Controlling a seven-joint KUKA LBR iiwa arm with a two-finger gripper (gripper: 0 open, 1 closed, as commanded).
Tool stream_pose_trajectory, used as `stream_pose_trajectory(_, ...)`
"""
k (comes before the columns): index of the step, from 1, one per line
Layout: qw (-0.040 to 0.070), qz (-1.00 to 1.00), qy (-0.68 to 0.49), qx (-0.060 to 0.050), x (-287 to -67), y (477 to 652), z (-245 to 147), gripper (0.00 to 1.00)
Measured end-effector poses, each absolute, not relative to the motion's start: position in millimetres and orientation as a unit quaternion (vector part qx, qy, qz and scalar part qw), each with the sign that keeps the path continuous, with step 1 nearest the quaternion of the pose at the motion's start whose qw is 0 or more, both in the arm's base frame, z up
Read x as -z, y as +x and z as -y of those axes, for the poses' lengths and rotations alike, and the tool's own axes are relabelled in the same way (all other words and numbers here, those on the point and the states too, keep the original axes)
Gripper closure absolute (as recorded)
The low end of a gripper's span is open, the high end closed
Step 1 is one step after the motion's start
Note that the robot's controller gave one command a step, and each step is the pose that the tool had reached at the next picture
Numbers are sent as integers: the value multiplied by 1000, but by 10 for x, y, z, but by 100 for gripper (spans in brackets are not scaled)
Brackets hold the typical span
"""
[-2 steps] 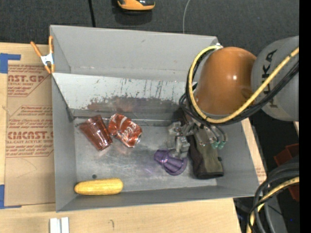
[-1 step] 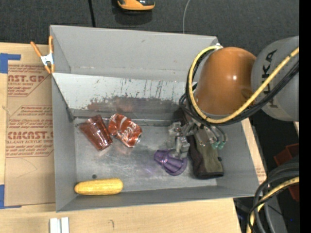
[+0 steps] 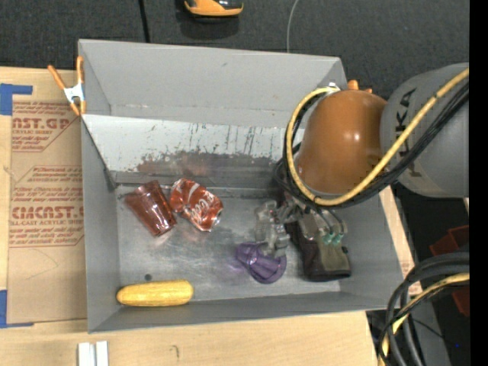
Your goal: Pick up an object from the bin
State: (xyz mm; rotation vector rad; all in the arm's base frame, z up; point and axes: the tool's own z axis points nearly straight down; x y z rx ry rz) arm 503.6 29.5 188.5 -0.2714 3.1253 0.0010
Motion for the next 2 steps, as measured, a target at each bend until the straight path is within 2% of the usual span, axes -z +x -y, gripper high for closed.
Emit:
stream_pose_trajectory(1, -2, -997, -81, -1, -1801, 5117, -225, 100)
stream_pose_trajectory(2, 0, -997, -74, 0, -2037, 5115, -267, 100)
